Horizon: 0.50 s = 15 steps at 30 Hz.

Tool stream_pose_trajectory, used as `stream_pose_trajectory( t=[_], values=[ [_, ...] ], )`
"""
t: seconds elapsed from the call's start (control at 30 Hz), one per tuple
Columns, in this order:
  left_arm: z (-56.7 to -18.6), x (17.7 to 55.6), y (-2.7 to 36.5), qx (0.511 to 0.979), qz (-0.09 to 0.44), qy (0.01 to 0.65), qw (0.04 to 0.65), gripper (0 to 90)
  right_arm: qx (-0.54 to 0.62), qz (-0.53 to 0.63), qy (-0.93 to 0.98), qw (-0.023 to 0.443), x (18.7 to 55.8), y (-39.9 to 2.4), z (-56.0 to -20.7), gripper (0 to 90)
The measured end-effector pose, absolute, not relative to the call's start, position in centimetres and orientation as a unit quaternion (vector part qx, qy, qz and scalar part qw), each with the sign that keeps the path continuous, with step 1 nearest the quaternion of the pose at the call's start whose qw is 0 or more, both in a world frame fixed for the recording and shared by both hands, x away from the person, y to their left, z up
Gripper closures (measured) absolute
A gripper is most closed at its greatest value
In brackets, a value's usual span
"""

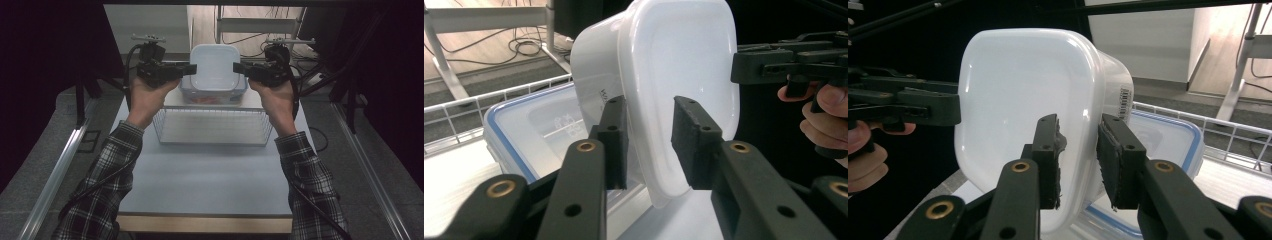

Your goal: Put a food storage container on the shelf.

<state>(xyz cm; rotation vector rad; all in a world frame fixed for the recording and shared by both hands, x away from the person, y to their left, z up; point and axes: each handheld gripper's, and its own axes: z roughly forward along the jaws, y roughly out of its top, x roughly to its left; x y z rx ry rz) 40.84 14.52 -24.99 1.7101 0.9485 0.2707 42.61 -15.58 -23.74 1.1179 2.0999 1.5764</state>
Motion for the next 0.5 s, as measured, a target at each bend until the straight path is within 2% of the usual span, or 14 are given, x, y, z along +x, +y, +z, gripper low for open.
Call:
stream_pose_trajectory(
  t=[0.5],
  values=[
    [-25.3,42.1,14.0,0.726,0.134,0.411,0.536,60.3,0.391,0.533,0.732,0.163,43.9,-14.6,-23.9,57.2]
  ],
)
